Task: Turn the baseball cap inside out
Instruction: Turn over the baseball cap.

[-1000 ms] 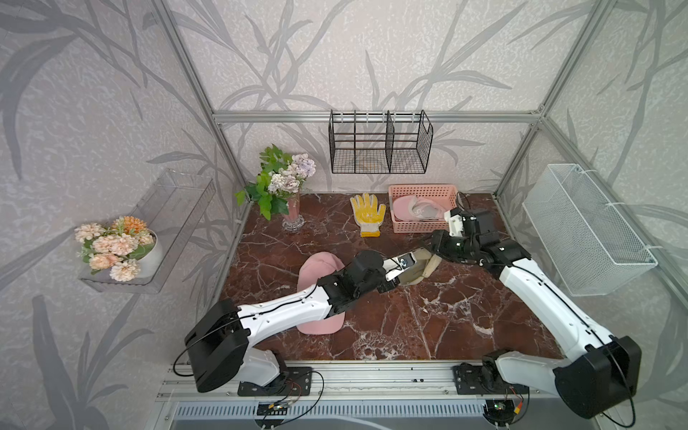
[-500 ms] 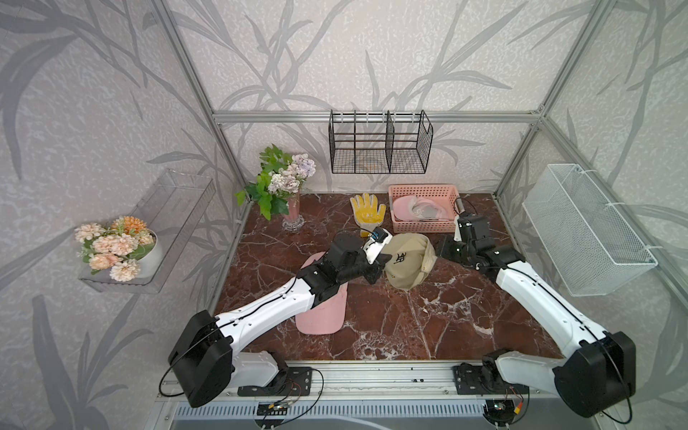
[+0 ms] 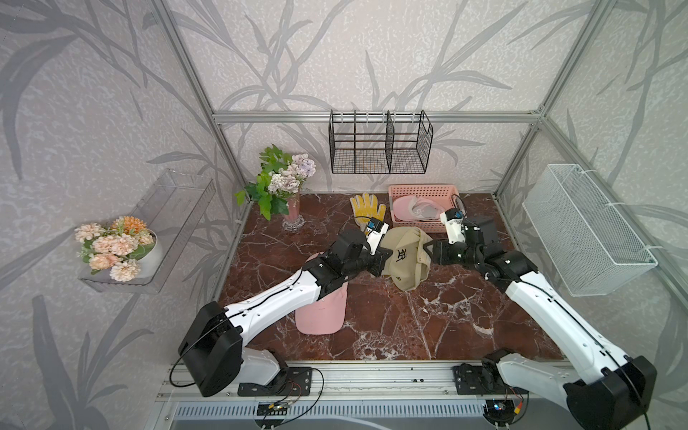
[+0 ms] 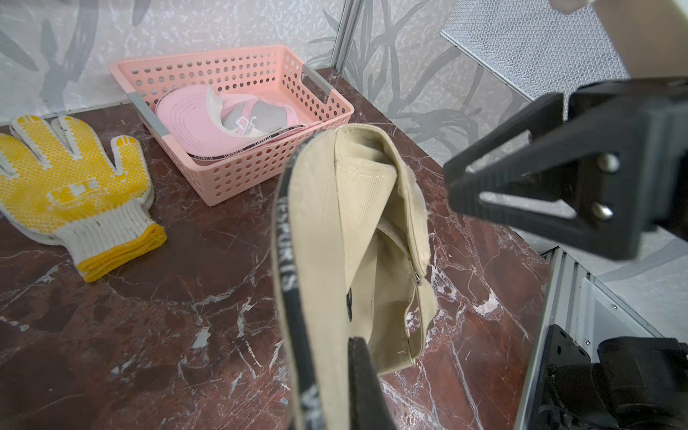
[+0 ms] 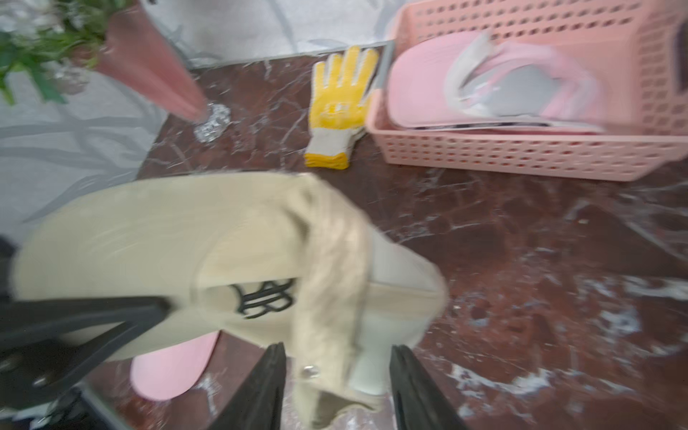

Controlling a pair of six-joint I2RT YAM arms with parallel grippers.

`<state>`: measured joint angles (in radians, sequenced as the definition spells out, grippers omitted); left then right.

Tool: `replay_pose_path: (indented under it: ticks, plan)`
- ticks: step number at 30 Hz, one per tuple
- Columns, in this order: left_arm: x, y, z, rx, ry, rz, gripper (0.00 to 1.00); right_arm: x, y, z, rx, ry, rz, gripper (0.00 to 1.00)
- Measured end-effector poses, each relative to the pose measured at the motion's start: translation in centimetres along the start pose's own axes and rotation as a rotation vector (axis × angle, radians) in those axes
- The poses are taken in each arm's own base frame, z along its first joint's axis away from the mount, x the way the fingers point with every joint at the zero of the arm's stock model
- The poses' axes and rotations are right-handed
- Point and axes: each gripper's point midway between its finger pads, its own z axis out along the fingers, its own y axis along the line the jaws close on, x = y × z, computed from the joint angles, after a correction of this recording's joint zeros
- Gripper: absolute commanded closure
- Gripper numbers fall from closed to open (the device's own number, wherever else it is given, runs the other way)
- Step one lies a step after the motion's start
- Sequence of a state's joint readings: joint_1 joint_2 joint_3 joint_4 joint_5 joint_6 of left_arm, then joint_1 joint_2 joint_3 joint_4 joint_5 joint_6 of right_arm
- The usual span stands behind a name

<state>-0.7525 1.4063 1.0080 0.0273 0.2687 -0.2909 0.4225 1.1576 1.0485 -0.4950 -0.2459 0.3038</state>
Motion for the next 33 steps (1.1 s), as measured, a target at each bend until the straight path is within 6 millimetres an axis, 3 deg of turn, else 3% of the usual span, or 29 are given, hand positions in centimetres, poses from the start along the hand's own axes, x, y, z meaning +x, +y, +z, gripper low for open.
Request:
replay_pose_path:
  ticks: [3, 5, 7, 10, 14, 18, 24, 28, 33]
  plan:
    - [0.1, 0.0, 0.8, 0.006, 0.024, -0.039, 1.0, 1.0, 2.9, 1.7, -0.087, 0.061, -0.049, 0.76]
    - [0.4, 0.0, 1.1, 0.01, 0.039, -0.059, 1.0, 1.6, 3.9, 3.0, -0.101, 0.095, -0.062, 0.83]
    - [0.7, 0.0, 1.2, 0.01, 0.052, -0.077, 1.0, 2.2, 3.9, 4.3, -0.077, 0.12, -0.054, 0.83]
    - [1.1, 0.1, 1.2, 0.008, 0.067, -0.096, 1.0, 2.5, 2.1, 6.3, 0.031, 0.141, -0.025, 0.83]
    - [1.7, 0.3, 1.2, -0.003, 0.09, -0.116, 1.0, 3.2, -1.9, 7.8, 0.242, 0.151, 0.022, 0.83]
    - [1.8, 0.4, 1.0, -0.008, 0.096, -0.126, 1.0, 3.5, -5.9, 7.3, 0.424, 0.143, 0.084, 0.82]
    - [1.3, 0.5, 0.0, 0.008, 0.079, -0.136, 1.0, 4.2, -10.8, 6.3, 0.548, 0.132, 0.195, 0.77]
    - [1.7, -0.5, -0.2, 0.078, 0.086, -0.144, 1.0, 5.7, -11.9, 6.9, 0.481, 0.161, 0.259, 0.72]
    - [2.8, -0.1, -0.2, 0.107, 0.104, -0.177, 1.0, 6.3, -11.0, 8.0, 0.303, 0.17, 0.303, 0.59]
